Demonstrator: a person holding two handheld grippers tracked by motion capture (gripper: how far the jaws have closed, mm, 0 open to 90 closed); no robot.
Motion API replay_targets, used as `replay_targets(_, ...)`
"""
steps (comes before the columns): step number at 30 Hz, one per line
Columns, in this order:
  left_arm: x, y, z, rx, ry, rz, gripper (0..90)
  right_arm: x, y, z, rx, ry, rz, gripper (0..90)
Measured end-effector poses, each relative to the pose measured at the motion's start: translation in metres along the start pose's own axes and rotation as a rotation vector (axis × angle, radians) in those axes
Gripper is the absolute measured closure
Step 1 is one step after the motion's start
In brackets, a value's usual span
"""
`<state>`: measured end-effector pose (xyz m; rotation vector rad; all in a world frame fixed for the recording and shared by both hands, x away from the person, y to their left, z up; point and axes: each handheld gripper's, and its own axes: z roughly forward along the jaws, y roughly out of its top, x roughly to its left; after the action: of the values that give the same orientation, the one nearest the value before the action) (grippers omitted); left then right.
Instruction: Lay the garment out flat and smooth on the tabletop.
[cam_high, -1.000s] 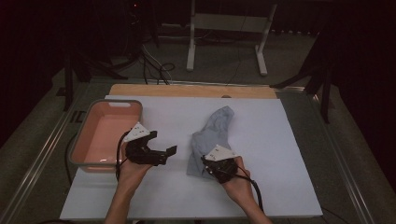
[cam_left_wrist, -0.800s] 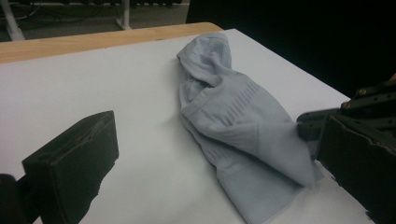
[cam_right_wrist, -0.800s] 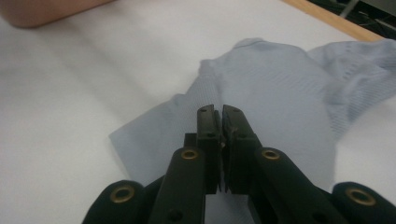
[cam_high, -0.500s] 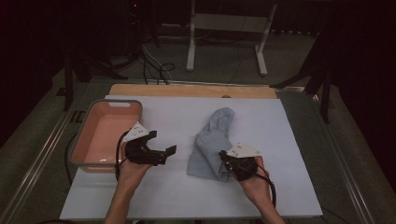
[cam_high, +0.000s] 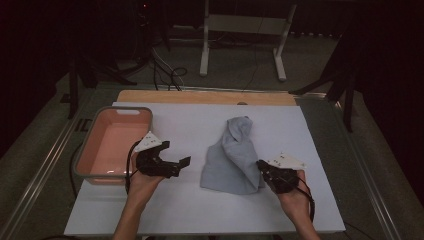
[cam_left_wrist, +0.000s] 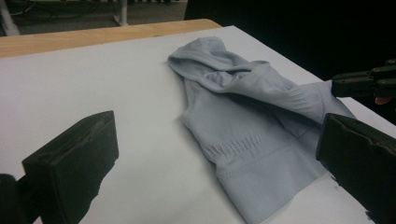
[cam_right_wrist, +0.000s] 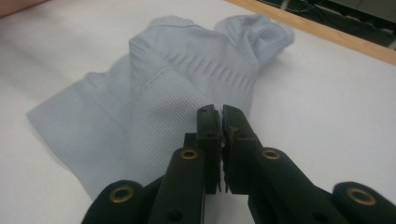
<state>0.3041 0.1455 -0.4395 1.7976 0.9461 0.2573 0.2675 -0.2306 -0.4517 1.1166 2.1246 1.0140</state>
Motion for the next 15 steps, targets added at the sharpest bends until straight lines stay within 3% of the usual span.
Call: replay_targets(15,-0.001,0.0,0.002,0.004,-0.004,0.001,0.3,-0.028,-0.022,-0.015,0.041,-0.065,0.047,85.5)
